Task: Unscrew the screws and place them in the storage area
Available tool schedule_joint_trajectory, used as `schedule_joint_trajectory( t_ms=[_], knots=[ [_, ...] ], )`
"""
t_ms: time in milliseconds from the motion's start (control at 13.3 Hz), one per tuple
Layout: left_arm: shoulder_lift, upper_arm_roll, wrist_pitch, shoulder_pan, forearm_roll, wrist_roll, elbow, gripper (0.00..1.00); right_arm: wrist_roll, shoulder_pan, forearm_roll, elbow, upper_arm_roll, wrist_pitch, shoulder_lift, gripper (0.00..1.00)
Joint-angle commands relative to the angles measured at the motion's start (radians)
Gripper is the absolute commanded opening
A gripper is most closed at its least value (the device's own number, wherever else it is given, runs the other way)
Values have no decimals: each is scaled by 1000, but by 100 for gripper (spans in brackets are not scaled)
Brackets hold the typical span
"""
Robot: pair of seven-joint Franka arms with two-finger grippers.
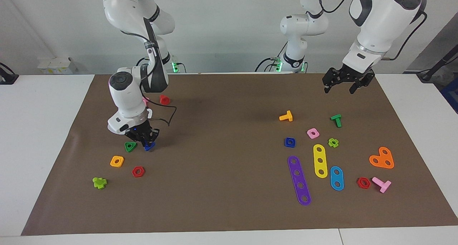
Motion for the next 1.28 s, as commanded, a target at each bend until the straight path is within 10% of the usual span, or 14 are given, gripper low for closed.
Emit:
schedule_joint_trajectory(
  t_ms=[0,150,226,301,527,1204],
  knots=[
    [-35,-5,-4,15,-9,8,-34,100,-67,-38,15,-58,16,51,-25,0],
    [-35,-5,-5,16,-2,5,-34,100,-68,-37,15,-60,16,50,-25,0],
    [-35,-5,-5,16,5,5,-34,100,-64,-37,15,-60,16,52,-25,30],
    [-35,-5,-5,15,14,5,-34,100,-58,-38,15,-59,16,45,-25,99],
    [-32,-5,-7,16,16,1,-23,100,-39,-35,16,-5,13,-3,-69,100],
    [28,-5,-28,41,16,8,81,100,50,-63,5,432,0,-692,-220,100]
  ],
)
